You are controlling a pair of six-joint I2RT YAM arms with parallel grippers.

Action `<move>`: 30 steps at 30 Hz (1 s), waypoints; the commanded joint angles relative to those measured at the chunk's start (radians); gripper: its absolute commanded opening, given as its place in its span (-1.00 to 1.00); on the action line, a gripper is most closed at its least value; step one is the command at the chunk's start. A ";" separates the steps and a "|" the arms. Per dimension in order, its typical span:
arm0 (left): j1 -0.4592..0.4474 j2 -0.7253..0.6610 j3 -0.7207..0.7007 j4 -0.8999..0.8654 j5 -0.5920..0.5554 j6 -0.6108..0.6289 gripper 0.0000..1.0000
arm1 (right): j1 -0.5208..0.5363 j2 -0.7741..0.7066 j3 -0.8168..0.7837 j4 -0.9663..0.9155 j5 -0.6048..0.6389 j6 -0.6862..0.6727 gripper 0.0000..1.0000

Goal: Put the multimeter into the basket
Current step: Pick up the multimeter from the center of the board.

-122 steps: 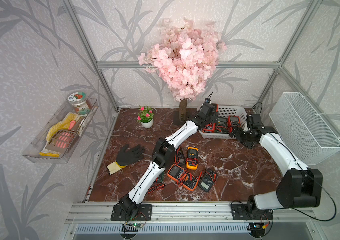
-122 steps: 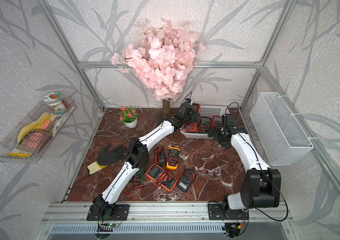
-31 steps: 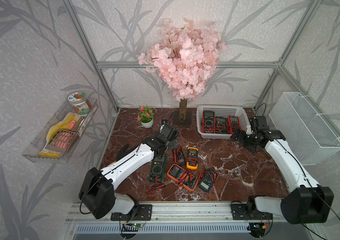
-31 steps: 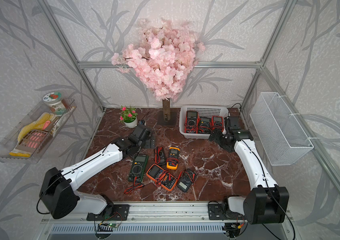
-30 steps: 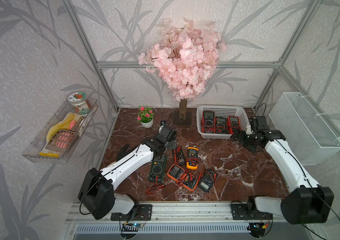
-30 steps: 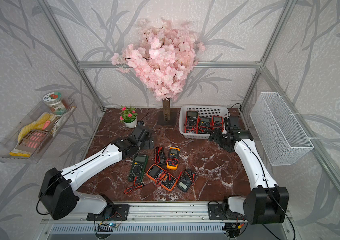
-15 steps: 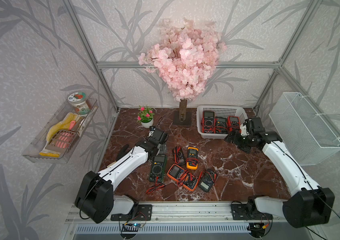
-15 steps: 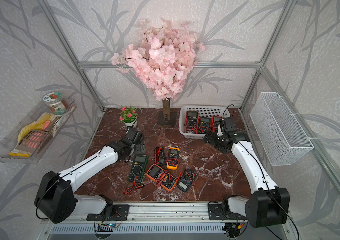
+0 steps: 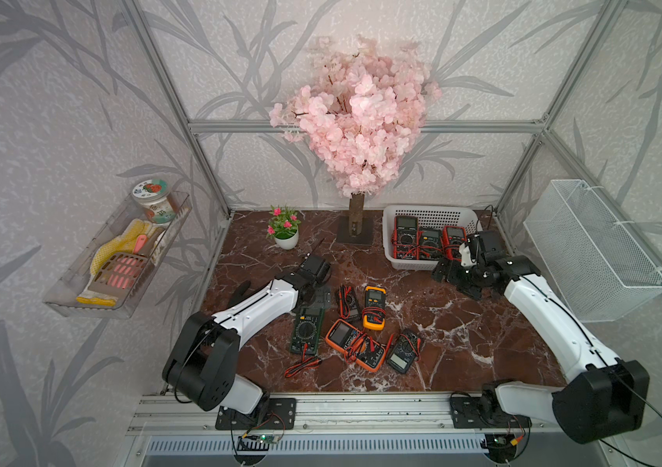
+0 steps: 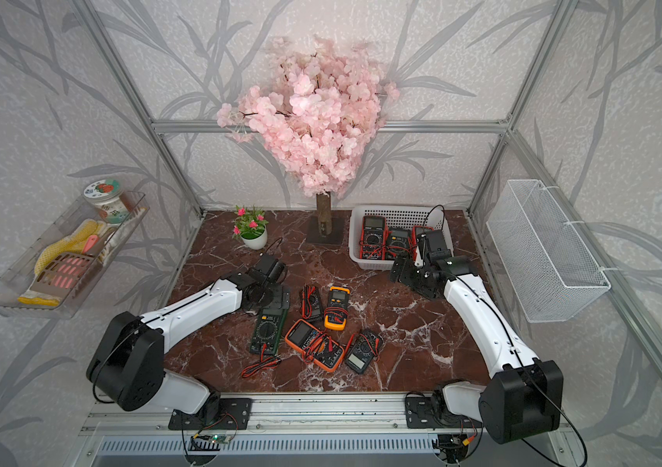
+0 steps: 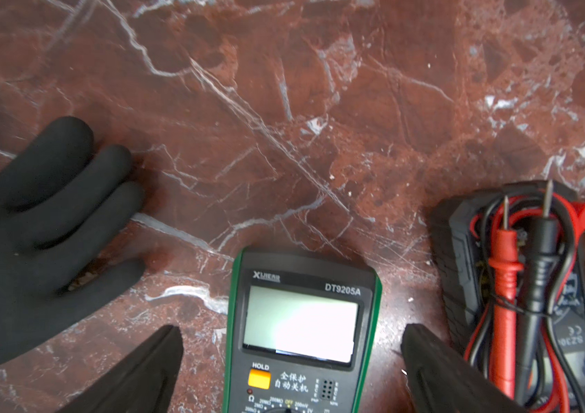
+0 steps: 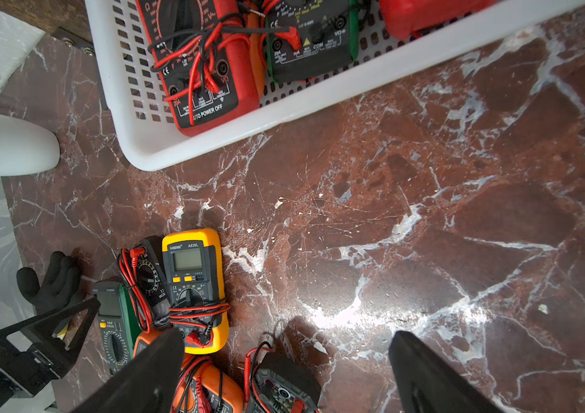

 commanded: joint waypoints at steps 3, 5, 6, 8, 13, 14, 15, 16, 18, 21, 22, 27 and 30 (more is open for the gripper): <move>0.010 0.029 -0.020 -0.040 0.033 0.021 1.00 | 0.013 0.000 0.023 -0.001 0.033 0.007 0.90; 0.014 0.034 -0.028 -0.039 0.035 0.023 1.00 | 0.013 -0.004 0.021 -0.006 0.036 0.008 0.90; 0.013 0.036 -0.035 -0.038 0.039 0.026 1.00 | 0.013 -0.007 0.019 -0.006 0.037 0.009 0.90; 0.016 0.036 -0.042 -0.036 0.041 0.027 1.00 | 0.013 -0.014 0.011 -0.007 0.041 0.013 0.90; 0.023 0.035 -0.065 -0.016 0.050 0.028 1.00 | 0.015 -0.029 -0.005 -0.007 0.046 0.022 0.90; 0.025 0.038 -0.069 -0.012 0.052 0.026 1.00 | 0.015 -0.029 -0.007 -0.007 0.046 0.022 0.90; 0.027 0.042 -0.075 -0.007 0.056 0.026 1.00 | 0.016 -0.030 -0.006 -0.008 0.046 0.023 0.91; 0.028 0.043 -0.079 0.000 0.061 0.021 1.00 | 0.016 -0.030 -0.007 -0.009 0.046 0.024 0.90; 0.028 0.046 -0.089 0.015 0.071 0.018 1.00 | 0.018 -0.029 -0.005 -0.012 0.048 0.024 0.90; 0.028 0.055 -0.093 0.030 0.080 0.018 1.00 | 0.021 -0.027 0.002 -0.015 0.052 0.028 0.90; 0.029 0.060 -0.093 0.034 0.082 0.016 1.00 | 0.023 -0.026 0.004 -0.014 0.053 0.029 0.90; 0.032 0.078 -0.098 0.058 0.093 0.020 1.00 | 0.034 -0.027 0.014 -0.025 0.067 0.033 0.90; 0.033 0.099 -0.102 0.076 0.099 0.020 1.00 | 0.039 -0.028 0.017 -0.029 0.073 0.036 0.91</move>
